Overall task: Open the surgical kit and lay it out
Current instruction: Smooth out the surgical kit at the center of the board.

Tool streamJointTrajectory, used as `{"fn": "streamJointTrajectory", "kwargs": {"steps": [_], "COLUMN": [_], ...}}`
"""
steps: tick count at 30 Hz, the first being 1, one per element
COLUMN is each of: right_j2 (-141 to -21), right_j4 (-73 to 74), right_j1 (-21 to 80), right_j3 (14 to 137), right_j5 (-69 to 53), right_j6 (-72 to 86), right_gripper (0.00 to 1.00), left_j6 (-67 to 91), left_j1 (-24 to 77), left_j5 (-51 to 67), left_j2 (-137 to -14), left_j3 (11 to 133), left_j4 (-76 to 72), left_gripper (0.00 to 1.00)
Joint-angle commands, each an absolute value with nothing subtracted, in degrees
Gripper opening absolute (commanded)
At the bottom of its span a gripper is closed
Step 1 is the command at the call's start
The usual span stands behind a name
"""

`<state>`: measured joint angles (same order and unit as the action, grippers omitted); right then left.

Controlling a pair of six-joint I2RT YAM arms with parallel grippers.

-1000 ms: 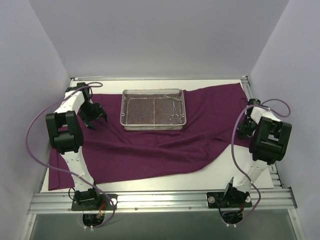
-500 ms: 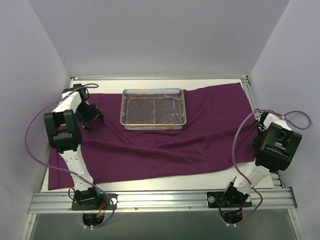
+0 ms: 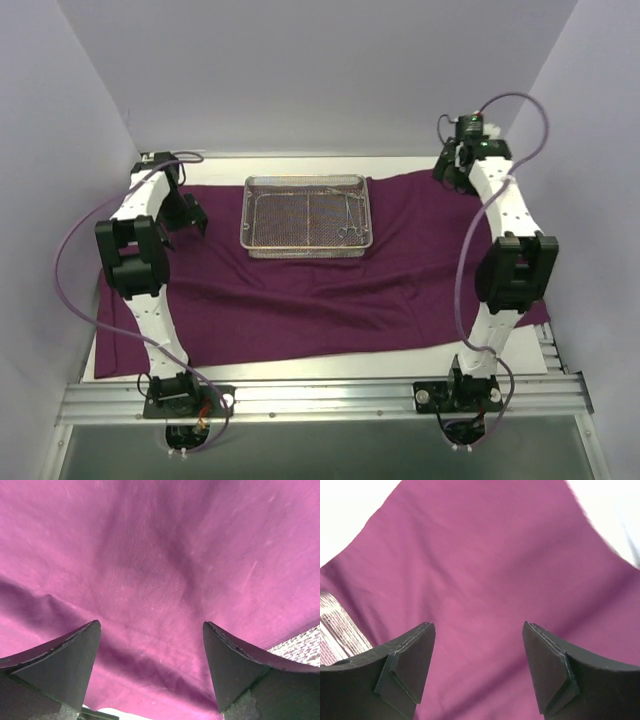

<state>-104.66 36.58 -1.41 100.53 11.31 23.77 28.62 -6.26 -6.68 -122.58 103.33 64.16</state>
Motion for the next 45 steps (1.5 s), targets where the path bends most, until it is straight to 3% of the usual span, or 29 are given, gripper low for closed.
{"fn": "streamJointTrajectory", "kwargs": {"steps": [1, 8, 17, 24, 30, 38, 45], "right_j2": [-117.49, -131.90, -140.62, -139.22, -138.07, -140.53, -138.16], "right_j4": [39.38, 37.71, 35.07, 33.93, 33.05, 36.56, 35.33], "right_j1": [1.84, 5.09, 3.79, -4.91, -6.06, -7.03, -7.21], "right_j3": [107.91, 118.29, 116.99, 105.76, 101.42, 106.61, 99.23], "right_j5": [8.97, 5.28, 8.96, 11.51, 12.66, 11.34, 7.38], "right_j6": [18.64, 15.83, 15.47, 18.63, 17.58, 19.42, 23.55], "right_gripper": [0.73, 0.81, 0.81, 0.80, 0.79, 0.79, 0.79], "left_j6": [27.43, 22.68, 23.64, 23.21, 21.97, 18.28, 15.74], "left_j1": [-5.45, -4.04, -1.94, -0.80, 1.30, 2.46, 2.11], "left_j5": [-12.29, -15.21, -16.26, -15.30, -13.98, -10.20, -6.07], "left_j2": [-124.10, -129.62, -139.03, -148.17, -155.30, -156.00, -157.06], "left_j3": [107.92, 114.07, 120.23, 131.56, 144.57, 147.30, 150.55], "left_j4": [68.02, 70.22, 73.39, 78.39, 82.17, 79.10, 76.56], "left_gripper": [0.93, 0.95, 0.90, 0.89, 0.89, 0.91, 0.91]}}
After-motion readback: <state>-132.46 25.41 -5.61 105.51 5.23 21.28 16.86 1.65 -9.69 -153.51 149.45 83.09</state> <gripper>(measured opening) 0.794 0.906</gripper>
